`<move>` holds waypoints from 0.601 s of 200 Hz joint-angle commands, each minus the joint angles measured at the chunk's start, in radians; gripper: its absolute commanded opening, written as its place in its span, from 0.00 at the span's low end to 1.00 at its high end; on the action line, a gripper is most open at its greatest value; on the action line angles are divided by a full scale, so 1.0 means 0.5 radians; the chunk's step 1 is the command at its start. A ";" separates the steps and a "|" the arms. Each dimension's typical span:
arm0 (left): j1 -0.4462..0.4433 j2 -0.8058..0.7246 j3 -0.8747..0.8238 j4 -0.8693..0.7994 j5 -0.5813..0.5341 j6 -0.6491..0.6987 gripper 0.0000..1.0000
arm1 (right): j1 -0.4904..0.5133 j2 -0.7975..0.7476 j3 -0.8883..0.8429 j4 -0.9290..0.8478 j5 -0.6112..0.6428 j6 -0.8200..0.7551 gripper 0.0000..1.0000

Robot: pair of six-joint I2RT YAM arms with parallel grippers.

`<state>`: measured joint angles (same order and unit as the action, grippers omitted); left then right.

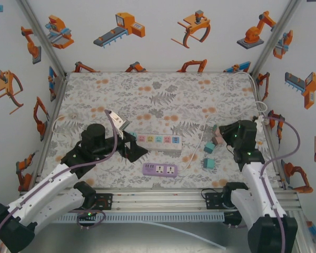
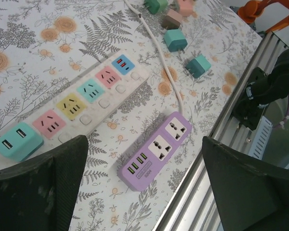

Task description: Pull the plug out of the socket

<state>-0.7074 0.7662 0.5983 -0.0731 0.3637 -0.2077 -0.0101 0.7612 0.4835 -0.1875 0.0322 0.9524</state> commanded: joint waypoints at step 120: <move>-0.014 -0.159 0.010 -0.210 -0.830 -0.172 0.97 | -0.023 -0.206 -0.384 -0.373 0.420 0.445 0.27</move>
<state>-0.7086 0.7090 0.6018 -0.1371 0.0628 -0.2455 -0.0158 0.6624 0.3168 -0.3847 0.2153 1.1110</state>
